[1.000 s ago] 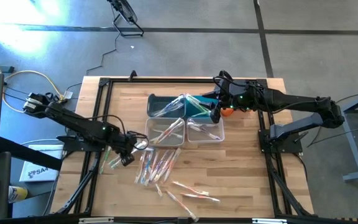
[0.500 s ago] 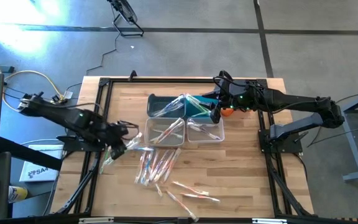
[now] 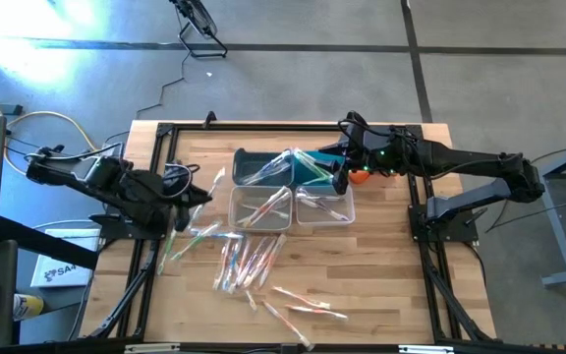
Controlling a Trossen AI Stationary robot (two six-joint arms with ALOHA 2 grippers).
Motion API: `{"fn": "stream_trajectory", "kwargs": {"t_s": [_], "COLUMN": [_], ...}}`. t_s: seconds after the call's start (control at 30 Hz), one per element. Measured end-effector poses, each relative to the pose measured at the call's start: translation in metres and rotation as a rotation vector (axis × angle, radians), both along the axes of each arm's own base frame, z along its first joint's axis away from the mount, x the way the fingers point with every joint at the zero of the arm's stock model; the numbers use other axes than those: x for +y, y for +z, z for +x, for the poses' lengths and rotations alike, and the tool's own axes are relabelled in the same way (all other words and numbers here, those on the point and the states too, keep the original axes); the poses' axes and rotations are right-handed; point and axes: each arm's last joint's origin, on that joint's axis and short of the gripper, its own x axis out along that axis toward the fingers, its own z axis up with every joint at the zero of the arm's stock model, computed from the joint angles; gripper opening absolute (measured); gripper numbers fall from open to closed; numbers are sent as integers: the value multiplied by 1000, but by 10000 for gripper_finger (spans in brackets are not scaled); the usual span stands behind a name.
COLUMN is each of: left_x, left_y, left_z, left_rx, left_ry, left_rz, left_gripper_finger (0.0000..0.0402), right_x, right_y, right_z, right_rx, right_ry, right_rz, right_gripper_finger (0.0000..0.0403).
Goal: Pick & Place Toothbrushes
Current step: Put the green toothbrush into the blue bin
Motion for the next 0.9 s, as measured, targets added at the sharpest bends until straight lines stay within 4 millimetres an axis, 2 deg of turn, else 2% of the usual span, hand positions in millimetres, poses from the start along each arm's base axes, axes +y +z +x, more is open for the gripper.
{"fn": "stream_trajectory", "kwargs": {"t_s": [0.53,0.7,0.9], "left_x": [1,0,-4], "left_y": [30,35,33], "left_z": [12,20,39], "left_rx": [-289,-320,-304], "left_ry": [86,118,153], "left_rz": [211,273,358], "left_gripper_finger": [21,21,22], "right_x": [0,0,0], "right_y": [5,7,9], "right_z": [2,2,3], "right_rx": [-58,-73,-100], "right_ry": [0,1,7], "right_rz": [-9,-11,-13], "right_gripper_finger": [173,173,173]}}
